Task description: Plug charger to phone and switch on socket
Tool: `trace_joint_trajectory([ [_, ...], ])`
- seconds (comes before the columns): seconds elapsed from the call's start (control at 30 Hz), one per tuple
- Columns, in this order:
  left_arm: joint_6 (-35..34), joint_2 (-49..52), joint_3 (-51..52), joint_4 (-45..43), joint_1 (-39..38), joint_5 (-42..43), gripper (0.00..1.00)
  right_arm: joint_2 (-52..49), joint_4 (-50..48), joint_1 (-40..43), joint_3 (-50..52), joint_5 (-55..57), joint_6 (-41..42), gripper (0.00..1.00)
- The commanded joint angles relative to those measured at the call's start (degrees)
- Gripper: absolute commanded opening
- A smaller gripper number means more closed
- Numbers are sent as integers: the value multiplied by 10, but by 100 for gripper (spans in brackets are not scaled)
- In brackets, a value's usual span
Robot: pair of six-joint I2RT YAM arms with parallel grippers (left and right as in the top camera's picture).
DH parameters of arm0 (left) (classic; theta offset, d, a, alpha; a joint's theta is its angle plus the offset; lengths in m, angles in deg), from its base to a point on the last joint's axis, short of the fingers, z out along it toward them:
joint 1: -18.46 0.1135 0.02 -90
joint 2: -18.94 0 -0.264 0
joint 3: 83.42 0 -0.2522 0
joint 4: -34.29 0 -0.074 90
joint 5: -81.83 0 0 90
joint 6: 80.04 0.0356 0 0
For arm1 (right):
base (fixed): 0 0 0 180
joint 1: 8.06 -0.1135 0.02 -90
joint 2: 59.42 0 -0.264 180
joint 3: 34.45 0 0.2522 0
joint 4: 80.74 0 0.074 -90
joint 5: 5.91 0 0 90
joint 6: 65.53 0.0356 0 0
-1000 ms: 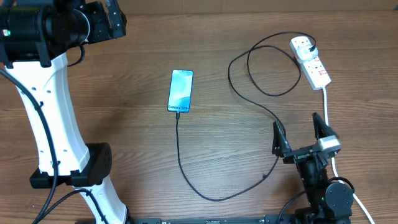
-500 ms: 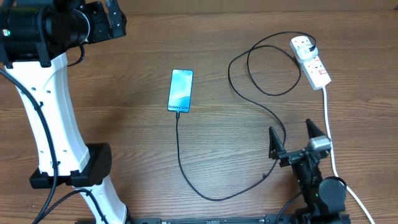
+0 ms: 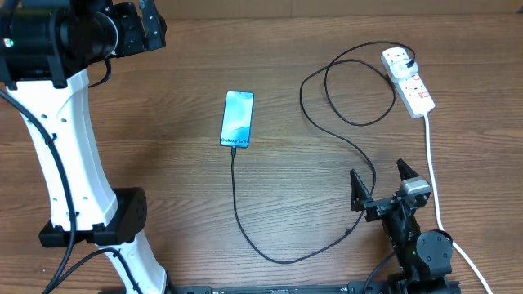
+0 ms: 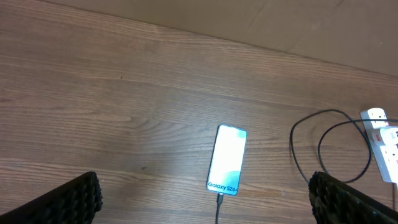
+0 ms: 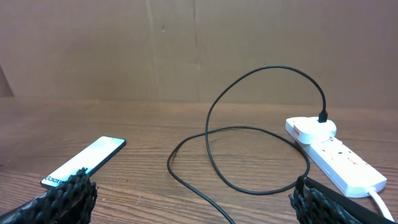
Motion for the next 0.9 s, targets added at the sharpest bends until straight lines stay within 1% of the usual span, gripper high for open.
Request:
trace_joint_trajectory([
  [0.0,-10,-6,0,1,-4,-3,100,4,-2,-2,6,-3,1,100],
  [0.6,-10,-9,8,1,-4,-3,100,4,-2,-2,6,-3,1,100],
  [0.67,-10,-30,46,1,-4,-3,100,4,-2,-2,6,-3,1,100],
  [0.77,-10,-85,145,1,-4,-3,99,4,-2,-2,6,-3,1,100],
  [0.87,-10,-160,271,0,-4,-3,99,4,-2,-2,6,-3,1,100],
])
